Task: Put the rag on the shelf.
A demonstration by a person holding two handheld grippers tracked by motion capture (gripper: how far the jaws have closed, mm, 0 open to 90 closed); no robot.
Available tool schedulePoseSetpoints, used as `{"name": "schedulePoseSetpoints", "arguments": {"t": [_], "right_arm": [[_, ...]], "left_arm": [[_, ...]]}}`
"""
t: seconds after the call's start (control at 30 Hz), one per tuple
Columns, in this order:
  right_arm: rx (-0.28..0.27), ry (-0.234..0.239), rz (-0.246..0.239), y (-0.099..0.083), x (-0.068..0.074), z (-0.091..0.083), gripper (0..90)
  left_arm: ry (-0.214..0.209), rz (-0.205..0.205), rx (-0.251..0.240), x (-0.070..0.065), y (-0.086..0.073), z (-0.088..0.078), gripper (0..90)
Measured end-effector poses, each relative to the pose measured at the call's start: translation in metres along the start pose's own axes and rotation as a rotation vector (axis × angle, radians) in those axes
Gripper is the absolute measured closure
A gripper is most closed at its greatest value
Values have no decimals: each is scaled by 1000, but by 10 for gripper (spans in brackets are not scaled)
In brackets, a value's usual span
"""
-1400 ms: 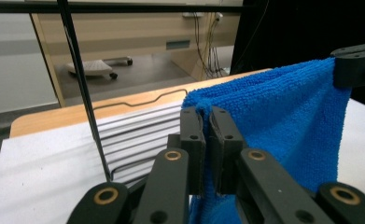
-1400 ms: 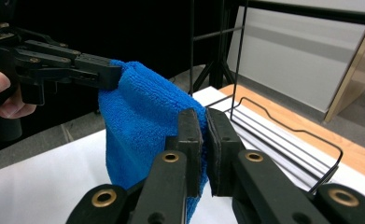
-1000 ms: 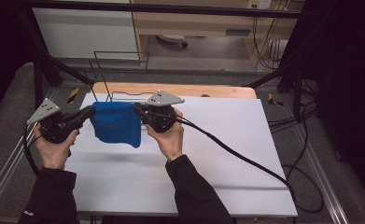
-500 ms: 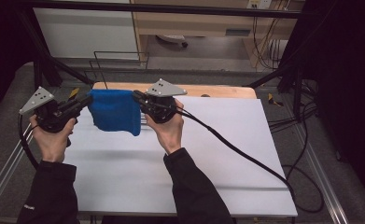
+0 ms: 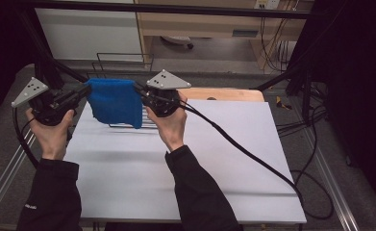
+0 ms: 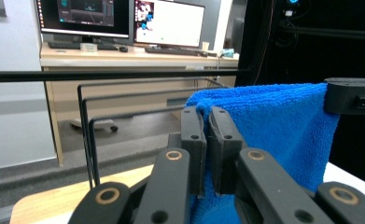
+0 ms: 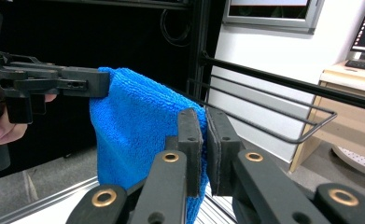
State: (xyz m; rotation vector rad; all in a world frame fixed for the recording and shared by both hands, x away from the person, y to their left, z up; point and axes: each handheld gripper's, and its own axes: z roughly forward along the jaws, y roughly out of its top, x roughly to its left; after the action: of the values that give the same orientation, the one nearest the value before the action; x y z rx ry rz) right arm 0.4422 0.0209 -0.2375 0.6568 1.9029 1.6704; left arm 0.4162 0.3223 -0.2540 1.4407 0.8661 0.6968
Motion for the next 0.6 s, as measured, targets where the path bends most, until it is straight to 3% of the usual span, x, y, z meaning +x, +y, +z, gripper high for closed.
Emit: {"name": "schedulePoseSetpoints", "arguments": {"t": [0.6], "right_arm": [[-61,-36,-12,33,-10,7,857]], "left_arm": [[10,-1,-71,6,34,14,854]]}}
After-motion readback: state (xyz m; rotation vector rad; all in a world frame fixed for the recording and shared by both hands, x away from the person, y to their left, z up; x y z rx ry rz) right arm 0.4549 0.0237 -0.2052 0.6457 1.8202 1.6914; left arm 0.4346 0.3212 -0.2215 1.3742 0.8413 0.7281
